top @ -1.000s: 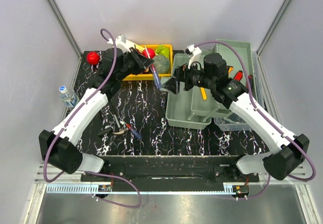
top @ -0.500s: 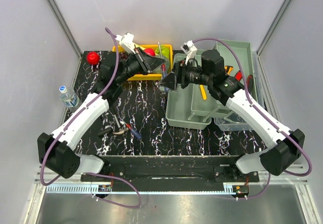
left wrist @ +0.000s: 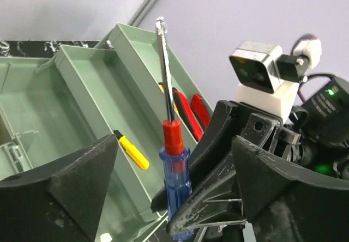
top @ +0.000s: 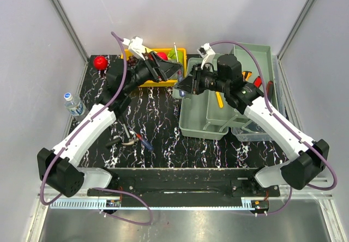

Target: Pack the tool kit

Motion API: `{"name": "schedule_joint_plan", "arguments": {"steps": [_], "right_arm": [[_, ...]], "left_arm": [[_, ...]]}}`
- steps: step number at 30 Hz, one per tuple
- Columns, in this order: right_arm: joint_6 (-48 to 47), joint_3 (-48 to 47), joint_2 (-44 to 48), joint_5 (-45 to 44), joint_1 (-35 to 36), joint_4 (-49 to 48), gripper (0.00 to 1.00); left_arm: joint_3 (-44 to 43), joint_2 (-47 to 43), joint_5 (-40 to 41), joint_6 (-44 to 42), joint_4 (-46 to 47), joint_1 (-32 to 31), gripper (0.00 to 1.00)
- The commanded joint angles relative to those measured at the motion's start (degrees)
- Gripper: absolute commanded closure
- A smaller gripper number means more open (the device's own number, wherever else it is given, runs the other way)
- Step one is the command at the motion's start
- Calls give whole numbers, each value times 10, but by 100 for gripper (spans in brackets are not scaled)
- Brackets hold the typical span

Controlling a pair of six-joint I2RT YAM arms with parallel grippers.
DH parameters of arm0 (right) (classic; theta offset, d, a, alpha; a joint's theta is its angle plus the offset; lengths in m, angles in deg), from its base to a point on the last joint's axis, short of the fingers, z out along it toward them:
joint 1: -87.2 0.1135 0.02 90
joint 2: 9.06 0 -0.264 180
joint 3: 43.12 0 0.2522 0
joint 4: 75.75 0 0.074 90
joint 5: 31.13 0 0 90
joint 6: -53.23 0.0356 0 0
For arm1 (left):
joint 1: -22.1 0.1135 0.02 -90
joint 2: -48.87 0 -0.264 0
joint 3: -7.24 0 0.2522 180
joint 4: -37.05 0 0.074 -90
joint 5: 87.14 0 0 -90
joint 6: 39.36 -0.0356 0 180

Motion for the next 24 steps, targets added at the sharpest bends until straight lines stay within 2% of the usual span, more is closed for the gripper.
{"name": "schedule_joint_plan", "arguments": {"steps": [1, 4, 8, 10, 12, 16, 24], "right_arm": [[-13, 1, 26, -101, -1, 11, 98], [-13, 1, 38, -213, -1, 48, 99], [6, -25, 20, -424, -2, 157, 99], [16, -30, 9, -490, -6, 205, 98], [31, -24, 0, -513, -22, 240, 98], [43, 23, 11, -492, -64, 248, 99], [12, 46, 2, -491, -67, 250, 97]], "left_arm": [[-9, -29, 107, -40, -66, -1, 4], [-9, -39, 190, -62, -117, -1, 1], [-8, -50, 321, -67, -214, -1, 1], [-14, -46, 368, -61, -259, 1, 1], [-17, -40, 380, -61, -283, 5, 1], [-2, -39, 376, -70, -291, 10, 1], [4, -30, 365, -62, -285, 14, 1]]}}
